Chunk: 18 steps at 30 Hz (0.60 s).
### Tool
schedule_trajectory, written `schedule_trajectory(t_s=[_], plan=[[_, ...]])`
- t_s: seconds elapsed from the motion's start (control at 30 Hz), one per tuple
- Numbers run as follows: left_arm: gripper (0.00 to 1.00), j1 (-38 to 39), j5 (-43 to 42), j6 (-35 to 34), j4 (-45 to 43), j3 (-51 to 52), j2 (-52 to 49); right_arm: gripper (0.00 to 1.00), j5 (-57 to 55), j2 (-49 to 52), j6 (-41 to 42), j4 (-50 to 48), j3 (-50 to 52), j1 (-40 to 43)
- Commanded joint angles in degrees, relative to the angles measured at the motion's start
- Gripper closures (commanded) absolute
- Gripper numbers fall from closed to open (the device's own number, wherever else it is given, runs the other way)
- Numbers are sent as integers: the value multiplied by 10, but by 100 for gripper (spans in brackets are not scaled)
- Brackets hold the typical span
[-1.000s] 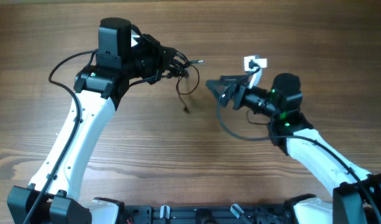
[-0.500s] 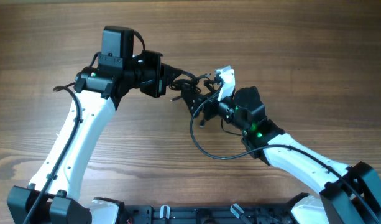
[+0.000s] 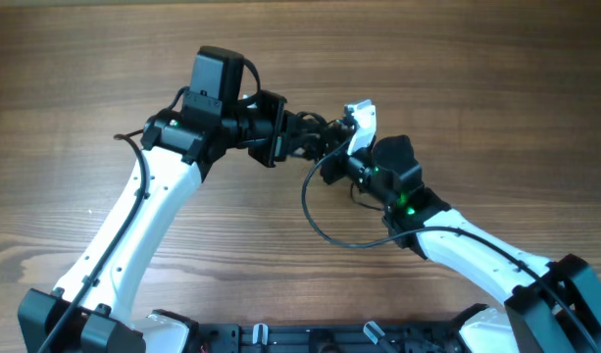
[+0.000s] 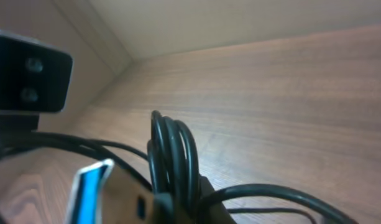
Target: Untangle cables
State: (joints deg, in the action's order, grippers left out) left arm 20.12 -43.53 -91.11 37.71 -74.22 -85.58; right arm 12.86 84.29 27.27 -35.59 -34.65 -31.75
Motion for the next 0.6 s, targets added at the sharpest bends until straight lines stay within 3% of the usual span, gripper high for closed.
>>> schedule_trajectory(t_s=[0.0, 0.03, 0.07, 0.13, 0.23, 0.37, 0.43, 0.53, 0.57], plan=[[44, -10, 54, 157, -12, -9, 12, 96, 127, -7, 108, -4, -2, 30], [34, -17, 57, 230, -22, -9, 12, 95, 178, -11, 127, -4, -2, 43], [25, -31, 56, 347, -32, -9, 12, 96, 242, -14, 146, -4, -2, 63], [14, -49, 54, 501, -29, -9, 12, 96, 367, -14, 169, -3, -2, 108], [0, -54, 54, 673, -7, -9, 12, 96, 464, -14, 169, -3, -2, 146], [0, -18, 55, 878, 52, -9, 12, 95, 487, -14, 191, -3, -2, 152], [11, 2, 57, 935, 63, -8, 12, 95, 489, -14, 214, -3, -2, 152], [45, 26, 92, 969, 64, -8, 10, 95, 515, -14, 225, -4, -2, 152], [50, 29, 110, 969, 68, -8, 7, 94, 529, -14, 227, -4, -2, 152]])
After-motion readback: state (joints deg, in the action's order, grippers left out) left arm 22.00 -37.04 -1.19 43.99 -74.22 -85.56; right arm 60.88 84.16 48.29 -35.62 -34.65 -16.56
